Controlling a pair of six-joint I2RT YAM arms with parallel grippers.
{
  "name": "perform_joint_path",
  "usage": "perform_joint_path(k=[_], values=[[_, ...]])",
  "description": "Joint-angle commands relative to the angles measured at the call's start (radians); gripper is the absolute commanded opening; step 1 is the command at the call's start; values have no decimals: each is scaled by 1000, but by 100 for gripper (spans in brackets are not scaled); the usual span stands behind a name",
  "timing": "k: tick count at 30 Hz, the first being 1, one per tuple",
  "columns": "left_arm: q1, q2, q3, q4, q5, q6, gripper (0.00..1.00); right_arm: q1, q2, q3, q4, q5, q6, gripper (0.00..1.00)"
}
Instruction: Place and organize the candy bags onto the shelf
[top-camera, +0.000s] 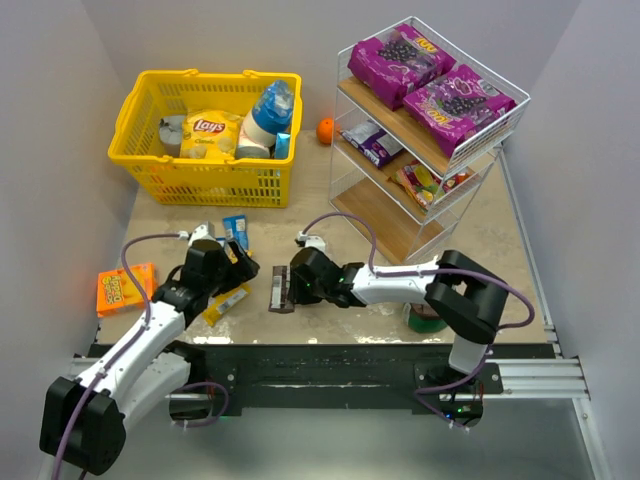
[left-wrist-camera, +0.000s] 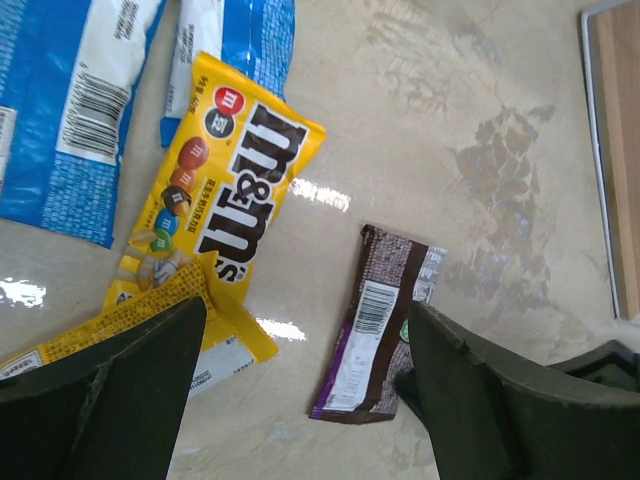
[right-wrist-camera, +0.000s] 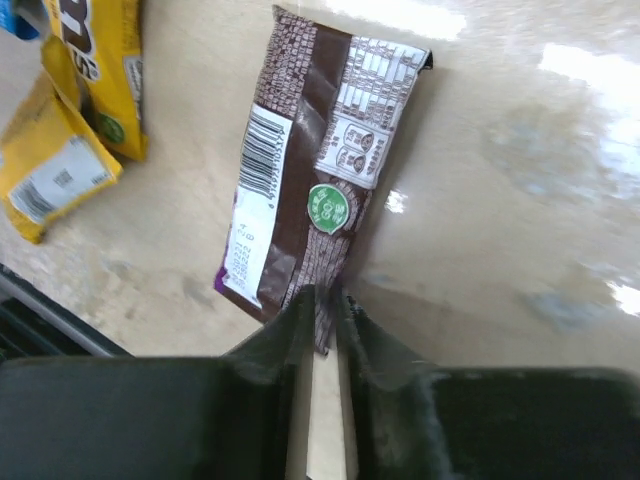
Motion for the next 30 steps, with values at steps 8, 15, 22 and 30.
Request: perform_joint_path(k=[8,15,22,30], values=[[6,-36,-69,37,180,42,85,-67,-54,74,-59,83,-54,50],[6,-109,-142,6,321,-19,79,-90,59,238,-130,14,-187,28],[6,-122,-171,9,328,-39,68,-74,-26,144,-195,92,-140,18],[-8,-87,-196,16,357,-61,65,-29,-37,59,-206,20,-135,11]])
